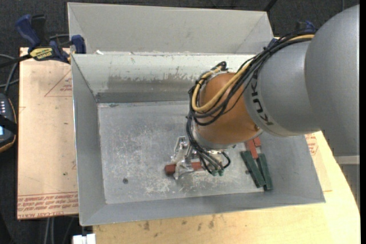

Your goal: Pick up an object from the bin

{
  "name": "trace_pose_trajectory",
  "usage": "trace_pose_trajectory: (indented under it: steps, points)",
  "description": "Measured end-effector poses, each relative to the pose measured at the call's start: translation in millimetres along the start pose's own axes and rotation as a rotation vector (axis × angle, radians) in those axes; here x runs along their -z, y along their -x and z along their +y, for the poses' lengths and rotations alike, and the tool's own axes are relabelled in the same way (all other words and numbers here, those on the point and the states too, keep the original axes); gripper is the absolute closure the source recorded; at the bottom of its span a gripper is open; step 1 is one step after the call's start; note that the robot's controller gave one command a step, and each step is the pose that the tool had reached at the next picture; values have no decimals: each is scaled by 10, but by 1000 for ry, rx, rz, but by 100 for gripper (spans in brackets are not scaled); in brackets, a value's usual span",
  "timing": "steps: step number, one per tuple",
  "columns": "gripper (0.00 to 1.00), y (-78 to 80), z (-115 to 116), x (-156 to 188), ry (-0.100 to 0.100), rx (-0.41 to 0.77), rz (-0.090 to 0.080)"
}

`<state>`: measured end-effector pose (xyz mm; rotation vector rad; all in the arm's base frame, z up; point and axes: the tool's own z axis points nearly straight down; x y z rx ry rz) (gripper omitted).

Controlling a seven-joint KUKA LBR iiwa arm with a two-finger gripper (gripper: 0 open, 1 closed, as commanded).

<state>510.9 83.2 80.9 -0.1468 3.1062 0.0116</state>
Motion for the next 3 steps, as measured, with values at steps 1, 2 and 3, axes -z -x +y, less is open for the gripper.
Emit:
trace_pose_trajectory:
  steps: [1, 2, 3]
  points:
    - [100, 0, 0, 0, 0, 0, 0]
    - [100, 1, 11, 409, -5, -6, 37]
    - [100, -78, -36, 1492, -5, -2, 31]
